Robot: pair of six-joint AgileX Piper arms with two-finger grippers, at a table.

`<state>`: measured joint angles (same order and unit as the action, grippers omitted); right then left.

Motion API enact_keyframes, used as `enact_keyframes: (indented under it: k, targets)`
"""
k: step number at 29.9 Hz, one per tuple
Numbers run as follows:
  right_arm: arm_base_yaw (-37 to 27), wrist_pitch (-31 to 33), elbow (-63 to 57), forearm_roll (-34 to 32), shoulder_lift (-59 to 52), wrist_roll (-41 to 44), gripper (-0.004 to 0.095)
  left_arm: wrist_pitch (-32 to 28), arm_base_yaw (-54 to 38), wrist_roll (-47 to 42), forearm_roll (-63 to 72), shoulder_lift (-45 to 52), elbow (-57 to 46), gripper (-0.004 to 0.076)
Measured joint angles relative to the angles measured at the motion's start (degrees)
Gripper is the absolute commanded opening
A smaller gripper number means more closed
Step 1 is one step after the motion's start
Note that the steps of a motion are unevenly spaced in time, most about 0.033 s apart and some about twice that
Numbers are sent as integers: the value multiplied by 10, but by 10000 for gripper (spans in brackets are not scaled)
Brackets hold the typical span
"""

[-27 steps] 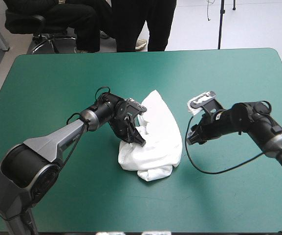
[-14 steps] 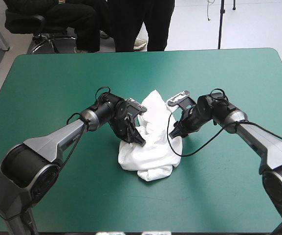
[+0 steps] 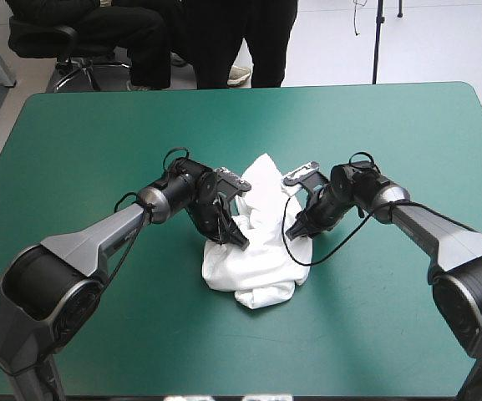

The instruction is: Fold the cloth

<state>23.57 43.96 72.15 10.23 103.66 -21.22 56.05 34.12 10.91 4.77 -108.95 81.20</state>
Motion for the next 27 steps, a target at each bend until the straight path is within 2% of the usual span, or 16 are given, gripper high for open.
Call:
enact_keyframes:
  k: [6, 7, 12, 17, 21, 27]
  targets:
    - [-4, 14, 10, 5, 15, -12, 12, -1, 0, 0, 0, 0, 0, -18]
    - [-4, 15, 11, 15, 17, -17, -15, -1, 0, 0, 0, 0, 0, -18]
    - [-5, 17, 16, 47, 21, -37, -15, -1, 0, -3, -4, 0, 1, -18]
    - [-4, 38, 33, 34, 18, -25, -15, 4, 4, -38, -71, 20, -6, -17]
    - [0, 82, 59, -2, -10, 7, -17, 20, 1, -65, -132, 76, -10, -18]
    - [0, 109, 135, -30, -92, 48, -17, 28, 1, -87, -159, 208, -10, -18]
